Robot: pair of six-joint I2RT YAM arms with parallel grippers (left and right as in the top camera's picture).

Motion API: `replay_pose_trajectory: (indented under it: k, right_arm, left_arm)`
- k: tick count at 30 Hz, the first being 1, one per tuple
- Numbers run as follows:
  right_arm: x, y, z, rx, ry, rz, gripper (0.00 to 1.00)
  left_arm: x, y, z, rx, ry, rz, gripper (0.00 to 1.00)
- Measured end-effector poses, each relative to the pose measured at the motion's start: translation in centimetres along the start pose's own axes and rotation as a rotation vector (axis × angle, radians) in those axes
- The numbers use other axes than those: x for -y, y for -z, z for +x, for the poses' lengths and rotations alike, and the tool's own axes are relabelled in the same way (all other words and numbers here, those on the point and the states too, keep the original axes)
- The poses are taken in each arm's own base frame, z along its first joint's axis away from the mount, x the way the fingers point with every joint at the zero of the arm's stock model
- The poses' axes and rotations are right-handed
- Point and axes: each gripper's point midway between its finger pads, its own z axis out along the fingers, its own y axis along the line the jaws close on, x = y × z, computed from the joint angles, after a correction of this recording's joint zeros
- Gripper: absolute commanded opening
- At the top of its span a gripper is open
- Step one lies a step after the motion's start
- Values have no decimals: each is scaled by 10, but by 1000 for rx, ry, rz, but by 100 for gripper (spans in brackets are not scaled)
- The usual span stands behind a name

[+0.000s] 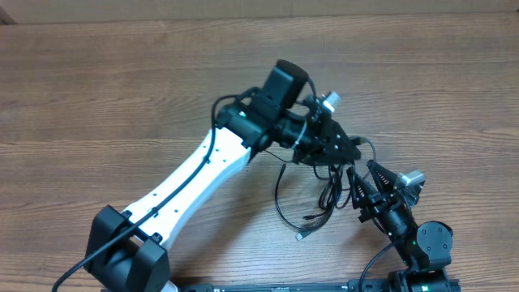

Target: Untangle cables

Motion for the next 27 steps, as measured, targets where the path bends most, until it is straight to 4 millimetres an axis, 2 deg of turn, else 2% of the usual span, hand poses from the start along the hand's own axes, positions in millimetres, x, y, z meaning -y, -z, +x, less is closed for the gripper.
replay_pose_trajectory:
  k: [5, 9, 15, 21, 27]
  right_arm:
    - [0, 0, 0, 0, 1, 0, 51]
    - [0, 0, 0, 1, 0, 0, 51]
    - [0, 0, 0, 1, 0, 0, 51]
    - [0, 0, 0, 0, 0, 0, 51]
    - [0, 0, 0, 0, 0, 0, 51]
  left_arm:
    - [-16, 11, -3, 14, -163, -46, 17]
    - [-29, 11, 7, -23, -280, -84, 10]
    - [-45, 6, 21, -77, -432, -158, 6]
    - [-75, 7, 16, -51, -456, -347, 4]
    - [-109, 26, -3, 55, -363, -585, 4]
